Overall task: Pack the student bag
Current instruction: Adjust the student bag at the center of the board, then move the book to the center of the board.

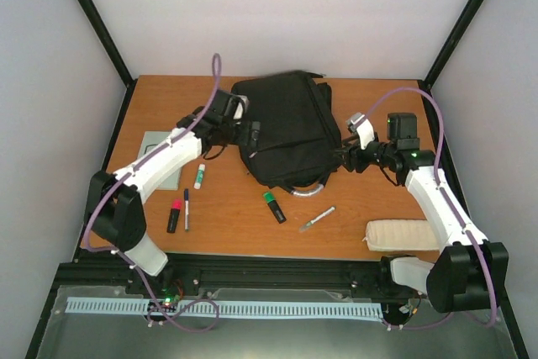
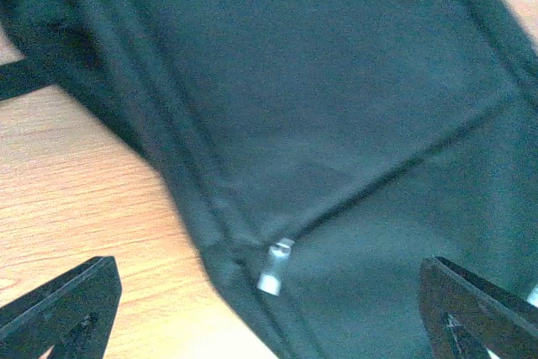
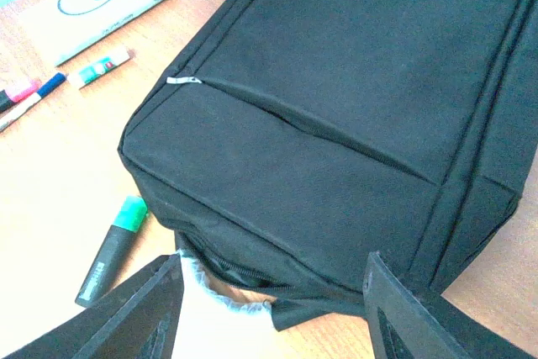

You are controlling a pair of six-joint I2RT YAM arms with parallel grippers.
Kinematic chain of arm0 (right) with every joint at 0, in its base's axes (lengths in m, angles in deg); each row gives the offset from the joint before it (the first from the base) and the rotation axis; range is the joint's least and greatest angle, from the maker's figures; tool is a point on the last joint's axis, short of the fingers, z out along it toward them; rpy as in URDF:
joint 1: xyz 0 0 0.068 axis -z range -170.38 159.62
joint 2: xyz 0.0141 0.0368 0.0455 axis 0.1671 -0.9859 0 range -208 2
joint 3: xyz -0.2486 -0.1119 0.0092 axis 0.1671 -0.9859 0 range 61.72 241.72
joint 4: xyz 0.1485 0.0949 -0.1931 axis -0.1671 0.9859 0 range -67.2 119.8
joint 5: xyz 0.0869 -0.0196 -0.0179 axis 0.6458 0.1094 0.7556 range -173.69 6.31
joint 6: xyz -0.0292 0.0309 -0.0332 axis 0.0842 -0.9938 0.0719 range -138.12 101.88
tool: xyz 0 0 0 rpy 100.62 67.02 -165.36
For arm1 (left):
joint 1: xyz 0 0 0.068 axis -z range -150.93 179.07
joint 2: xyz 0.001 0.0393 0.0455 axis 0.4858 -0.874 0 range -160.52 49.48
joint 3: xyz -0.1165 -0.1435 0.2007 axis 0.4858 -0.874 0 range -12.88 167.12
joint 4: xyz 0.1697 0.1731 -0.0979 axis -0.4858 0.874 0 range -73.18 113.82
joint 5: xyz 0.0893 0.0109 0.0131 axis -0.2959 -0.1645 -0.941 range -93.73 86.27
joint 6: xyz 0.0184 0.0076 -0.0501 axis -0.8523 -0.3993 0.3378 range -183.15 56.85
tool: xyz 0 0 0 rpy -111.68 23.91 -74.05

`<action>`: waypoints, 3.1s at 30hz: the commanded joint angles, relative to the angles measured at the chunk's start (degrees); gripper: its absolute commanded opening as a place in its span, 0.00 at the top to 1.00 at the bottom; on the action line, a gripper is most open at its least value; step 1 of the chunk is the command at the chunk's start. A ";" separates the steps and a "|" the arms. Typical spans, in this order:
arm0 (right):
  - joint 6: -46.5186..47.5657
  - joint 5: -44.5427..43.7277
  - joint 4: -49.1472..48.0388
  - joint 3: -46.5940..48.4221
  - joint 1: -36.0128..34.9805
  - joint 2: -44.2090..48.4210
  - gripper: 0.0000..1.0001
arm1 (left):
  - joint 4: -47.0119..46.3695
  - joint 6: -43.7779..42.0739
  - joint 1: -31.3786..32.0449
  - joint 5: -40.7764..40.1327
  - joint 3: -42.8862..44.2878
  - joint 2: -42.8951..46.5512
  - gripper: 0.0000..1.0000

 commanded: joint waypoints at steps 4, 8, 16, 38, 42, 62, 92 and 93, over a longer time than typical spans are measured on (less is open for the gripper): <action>-0.87 1.86 -0.82 -0.78 0.33 0.36 0.40 | -2.13 12.59 -11.17 2.05 5.07 -10.13 0.00; 0.16 2.49 -0.72 -1.52 0.34 0.70 0.40 | 0.19 11.14 -12.93 5.67 13.50 -19.65 0.00; 1.55 2.68 -0.07 -1.79 0.34 0.37 0.40 | 1.73 9.72 -13.47 14.70 26.01 -32.85 0.06; 2.25 3.18 0.56 -1.81 0.34 -0.87 0.40 | 5.61 3.71 -9.41 25.15 41.69 -40.05 0.03; 2.53 3.64 0.95 -1.55 0.34 -0.07 0.40 | 9.89 6.20 -9.42 22.83 43.16 -35.27 0.00; 3.29 4.46 1.48 -1.41 0.29 2.89 0.39 | 11.40 2.14 -14.06 -4.42 6.20 -1.26 0.00; 5.40 7.16 4.02 -0.51 0.29 0.80 0.39 | 5.24 26.44 -40.36 -6.13 -7.40 -3.03 0.00; 5.41 6.98 3.93 -0.56 0.33 0.98 0.39 | 4.60 26.49 -41.37 -4.56 -7.46 -3.72 0.00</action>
